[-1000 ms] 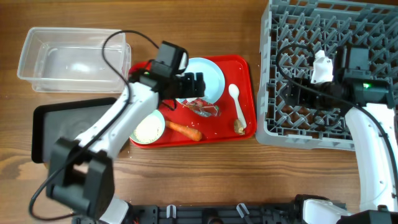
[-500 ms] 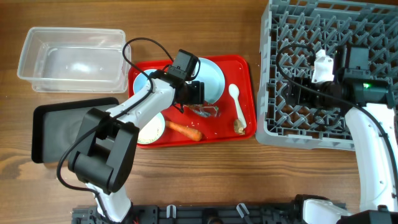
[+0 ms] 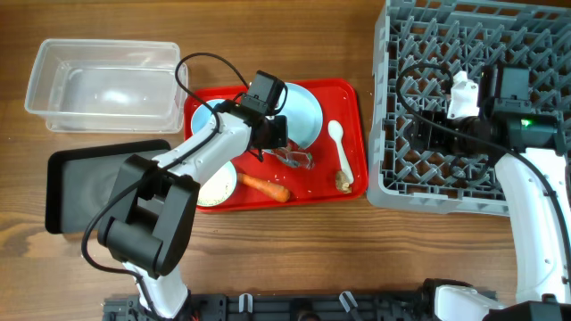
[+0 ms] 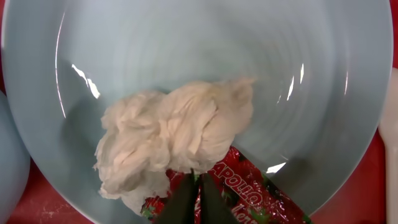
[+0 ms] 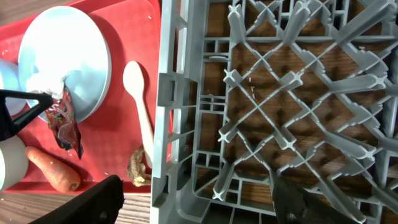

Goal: Sort waste into correct bins and load items into the dishwasher rack
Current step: 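Grasp the white tissue on the plate with the left gripper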

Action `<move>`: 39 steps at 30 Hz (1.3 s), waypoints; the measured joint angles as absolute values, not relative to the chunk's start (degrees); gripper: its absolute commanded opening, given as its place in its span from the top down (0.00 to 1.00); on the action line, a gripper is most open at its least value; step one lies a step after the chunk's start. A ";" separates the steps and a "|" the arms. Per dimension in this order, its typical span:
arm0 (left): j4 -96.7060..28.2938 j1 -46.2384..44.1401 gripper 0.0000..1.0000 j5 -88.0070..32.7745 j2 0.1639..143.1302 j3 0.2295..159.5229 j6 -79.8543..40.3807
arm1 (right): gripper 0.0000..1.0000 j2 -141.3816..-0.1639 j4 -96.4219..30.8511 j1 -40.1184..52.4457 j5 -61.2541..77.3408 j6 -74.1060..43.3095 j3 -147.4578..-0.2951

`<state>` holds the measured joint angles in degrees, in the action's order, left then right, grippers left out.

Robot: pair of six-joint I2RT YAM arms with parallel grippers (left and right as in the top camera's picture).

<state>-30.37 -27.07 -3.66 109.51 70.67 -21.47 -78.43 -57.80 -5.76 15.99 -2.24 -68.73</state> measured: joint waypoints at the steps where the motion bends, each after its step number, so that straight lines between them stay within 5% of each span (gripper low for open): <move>1: -30.37 -27.07 0.96 -3.66 109.51 70.67 -21.47 | 0.21 -78.43 -57.82 -5.76 15.99 -2.24 -68.73; 5: -30.37 -27.07 0.94 -3.60 109.51 70.67 -21.50 | 0.21 -78.43 -57.82 -5.76 15.99 -2.24 -68.73; 7: -30.13 -27.07 0.64 -3.01 109.51 70.67 -21.50 | 0.20 -78.43 -57.80 -5.76 15.99 -2.24 -68.73; 8: -29.65 -27.07 0.57 -2.76 109.51 70.67 -21.50 | 0.21 -78.43 -57.80 -5.76 15.99 -2.24 -68.73; 22: -25.63 -27.07 0.46 -0.16 109.51 70.67 -20.40 | 0.20 -78.43 -57.69 -5.76 15.99 -2.24 -68.73; 31: -23.88 -27.07 0.47 1.37 109.60 70.67 -20.38 | 0.20 -78.43 -57.63 -5.76 15.99 -2.24 -68.73; 39: -24.18 -27.07 0.82 1.72 111.77 70.67 -20.34 | 0.20 -78.43 -57.63 -5.76 15.99 -2.24 -68.73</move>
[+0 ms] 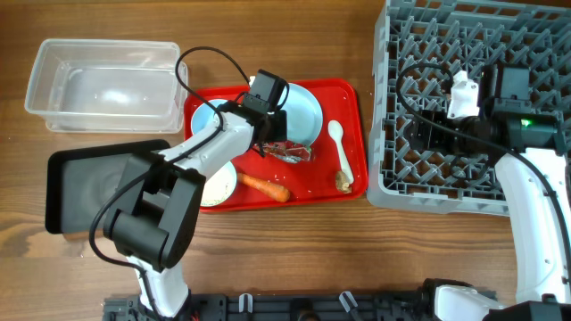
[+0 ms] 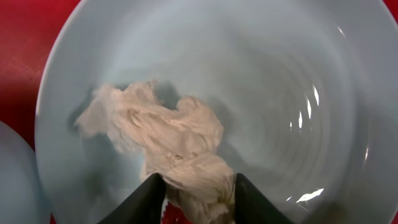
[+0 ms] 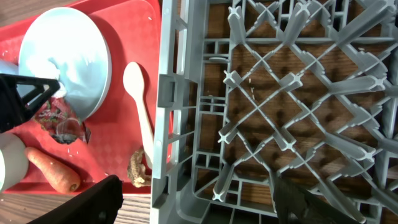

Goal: Sort waste into correct bins and load items into the dishwasher rack
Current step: 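Grasp the white tissue on the plate with the left gripper, then drop the tissue into the clear plastic bin with the left gripper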

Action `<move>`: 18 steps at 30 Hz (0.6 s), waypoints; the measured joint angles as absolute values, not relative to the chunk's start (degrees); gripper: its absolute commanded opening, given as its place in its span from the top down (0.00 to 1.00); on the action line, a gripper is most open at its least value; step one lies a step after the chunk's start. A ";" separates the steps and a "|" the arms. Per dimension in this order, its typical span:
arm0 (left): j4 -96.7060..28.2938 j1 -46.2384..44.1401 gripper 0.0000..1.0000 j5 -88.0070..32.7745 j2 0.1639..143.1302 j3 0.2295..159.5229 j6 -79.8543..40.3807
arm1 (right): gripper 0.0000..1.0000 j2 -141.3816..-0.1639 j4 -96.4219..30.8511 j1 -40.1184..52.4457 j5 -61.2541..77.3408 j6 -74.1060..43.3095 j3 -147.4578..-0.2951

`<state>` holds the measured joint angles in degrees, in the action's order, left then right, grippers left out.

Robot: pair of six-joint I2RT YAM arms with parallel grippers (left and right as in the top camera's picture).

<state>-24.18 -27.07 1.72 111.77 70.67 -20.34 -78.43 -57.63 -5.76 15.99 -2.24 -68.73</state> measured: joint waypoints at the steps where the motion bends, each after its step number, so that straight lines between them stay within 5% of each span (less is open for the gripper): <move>1: -24.34 -27.07 0.88 1.69 111.77 70.67 -20.12 | 0.20 -78.43 -57.63 -5.76 15.99 -2.24 -68.73; 3: -24.56 -27.07 0.96 1.69 111.77 70.67 -20.21 | 0.20 -78.43 -57.63 -5.76 15.99 -2.24 -68.73; 18: -25.26 -26.15 0.96 3.95 105.73 70.70 -20.01 | 0.20 -78.43 -57.65 -5.76 15.99 -2.24 -68.73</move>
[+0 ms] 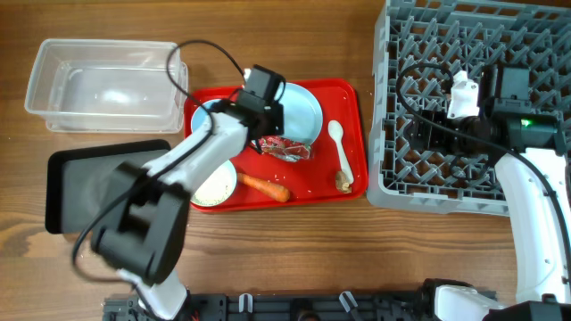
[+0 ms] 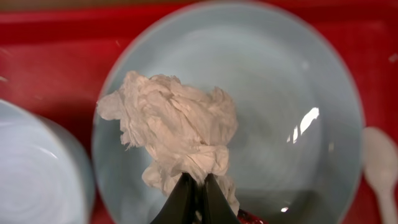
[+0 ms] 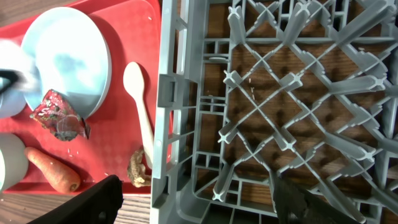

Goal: Sort waste into correct bins and load items into the dishwasher rack
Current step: 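Drop the tissue into the clear plastic bin with the left gripper, then grasp the red wrapper beside the plate with the left gripper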

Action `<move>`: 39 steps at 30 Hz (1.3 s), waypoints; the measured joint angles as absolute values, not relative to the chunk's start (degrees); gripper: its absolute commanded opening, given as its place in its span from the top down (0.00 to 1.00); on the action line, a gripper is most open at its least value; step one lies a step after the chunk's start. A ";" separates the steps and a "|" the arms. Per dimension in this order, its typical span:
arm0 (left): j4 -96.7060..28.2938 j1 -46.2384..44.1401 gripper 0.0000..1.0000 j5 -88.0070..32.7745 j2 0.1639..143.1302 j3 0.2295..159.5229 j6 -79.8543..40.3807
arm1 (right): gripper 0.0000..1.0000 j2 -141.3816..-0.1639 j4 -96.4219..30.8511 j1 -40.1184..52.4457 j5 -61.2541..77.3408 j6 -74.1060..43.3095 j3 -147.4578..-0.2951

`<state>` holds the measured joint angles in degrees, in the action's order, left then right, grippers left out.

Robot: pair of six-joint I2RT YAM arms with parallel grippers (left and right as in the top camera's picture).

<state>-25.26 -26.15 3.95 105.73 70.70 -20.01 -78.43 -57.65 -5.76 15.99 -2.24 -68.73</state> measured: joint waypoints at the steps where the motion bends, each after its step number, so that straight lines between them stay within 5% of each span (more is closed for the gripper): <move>1: -25.23 -25.67 0.96 4.51 103.72 70.78 -20.01 | 0.20 -78.43 -57.65 -5.76 15.99 -2.24 -68.73; 8: -26.22 -17.19 0.96 9.76 91.35 72.58 -19.99 | 0.20 -78.43 -57.69 -5.76 15.97 -2.24 -68.73; 17: -26.70 -2.00 0.96 12.16 92.31 72.66 -19.99 | 0.20 -78.43 -57.78 -5.76 15.99 -2.24 -68.73; 18: -26.52 -0.80 0.94 12.19 92.86 72.66 -20.01 | 0.20 -78.43 -57.78 -5.76 15.99 -2.24 -68.73; 19: -26.33 0.25 0.78 12.19 93.49 72.66 -20.01 | 0.20 -78.43 -57.78 -5.76 15.97 -2.24 -68.73; 21: -25.98 1.65 0.61 12.21 94.70 72.66 -19.84 | 0.20 -78.43 -57.78 -5.76 15.97 -2.24 -68.73; 26: -24.97 3.18 0.52 12.21 95.81 72.62 -20.01 | 0.19 -78.43 -57.78 -5.76 15.97 -2.24 -68.73; 39: -30.65 -4.62 0.54 -3.68 92.58 72.64 -18.79 | 0.19 -78.43 -57.78 -5.76 15.97 -2.24 -68.73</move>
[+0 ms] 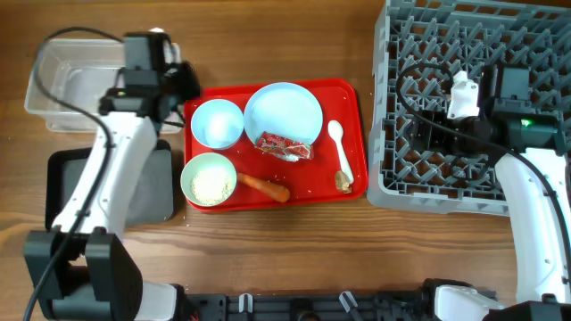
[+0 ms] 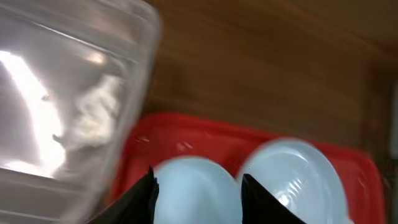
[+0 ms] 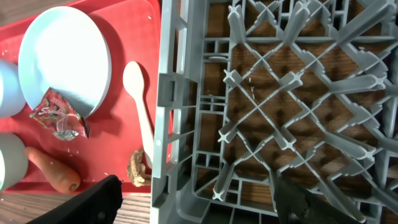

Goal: Sort waste into correct bins and load items into the dishwasher rack
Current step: 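Grasp the red wrapper beside the plate with the left gripper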

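My left gripper [image 1: 176, 82] [image 2: 198, 200] stands open and holds nothing, at the right end of the clear plastic bin [image 1: 62, 67]. A white crumpled tissue [image 2: 96, 117] shows blurred inside the clear bin's wall [image 2: 56, 74]. On the red tray [image 1: 352, 98] are a pale blue plate [image 1: 284, 109], a small empty bowl [image 1: 217, 123], a bowl of crumbs [image 1: 210, 178], a carrot [image 1: 265, 187], a red wrapper [image 1: 284, 145], a white spoon [image 1: 339, 147] and a brown scrap [image 1: 343, 181]. My right gripper [image 1: 426, 134] [image 3: 199, 202] is open over the grey dishwasher rack [image 1: 473, 187].
A black bin [image 1: 67, 192] lies left of the tray, partly under my left arm. The rack's near wall [image 3: 165, 124] runs between the right fingers. Wooden tabletop [image 1: 294, 241] surrounds everything.
My left gripper was shut on the tissue above the plate. Now it is open at the clear bin's right end, and the tissue lies in the bin. The right arm has not moved.
The left gripper was shut beside the tissue and wrapper on the plate. Then it was open around the tissue, then shut on it and raised, with the wrapper left at the plate's edge. Now the tissue is in the clear bin.
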Action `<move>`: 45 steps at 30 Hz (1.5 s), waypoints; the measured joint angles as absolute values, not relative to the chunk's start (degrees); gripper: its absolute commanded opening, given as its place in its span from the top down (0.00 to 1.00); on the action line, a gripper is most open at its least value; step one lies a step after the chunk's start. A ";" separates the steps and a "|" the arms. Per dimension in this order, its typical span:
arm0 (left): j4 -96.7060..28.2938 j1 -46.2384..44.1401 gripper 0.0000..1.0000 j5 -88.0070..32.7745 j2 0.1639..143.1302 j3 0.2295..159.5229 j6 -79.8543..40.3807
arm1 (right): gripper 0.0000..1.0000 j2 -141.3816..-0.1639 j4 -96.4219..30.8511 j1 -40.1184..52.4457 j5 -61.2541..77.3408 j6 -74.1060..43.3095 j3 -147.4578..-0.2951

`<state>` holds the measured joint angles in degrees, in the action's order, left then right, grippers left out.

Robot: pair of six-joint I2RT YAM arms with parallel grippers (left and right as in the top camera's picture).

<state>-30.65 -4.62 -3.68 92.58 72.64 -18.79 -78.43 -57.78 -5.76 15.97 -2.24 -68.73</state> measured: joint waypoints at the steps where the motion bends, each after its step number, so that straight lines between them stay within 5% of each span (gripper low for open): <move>1: -32.42 -6.59 0.53 -5.28 92.55 72.66 -18.20 | 0.19 -78.43 -57.76 -5.76 15.97 -2.24 -68.73; 9: -43.75 -20.60 0.45 -9.74 92.58 72.60 -15.31 | 0.18 -78.43 -57.65 -5.76 15.97 -2.24 -68.73; 21: -38.70 -35.68 0.39 -6.72 98.94 72.44 -15.03 | 0.16 -78.43 -57.69 -5.76 15.97 -2.24 -68.73; 45: -30.37 -40.66 0.37 1.54 108.62 72.10 -14.61 | 0.15 -78.43 -57.76 -5.76 15.97 -2.24 -68.73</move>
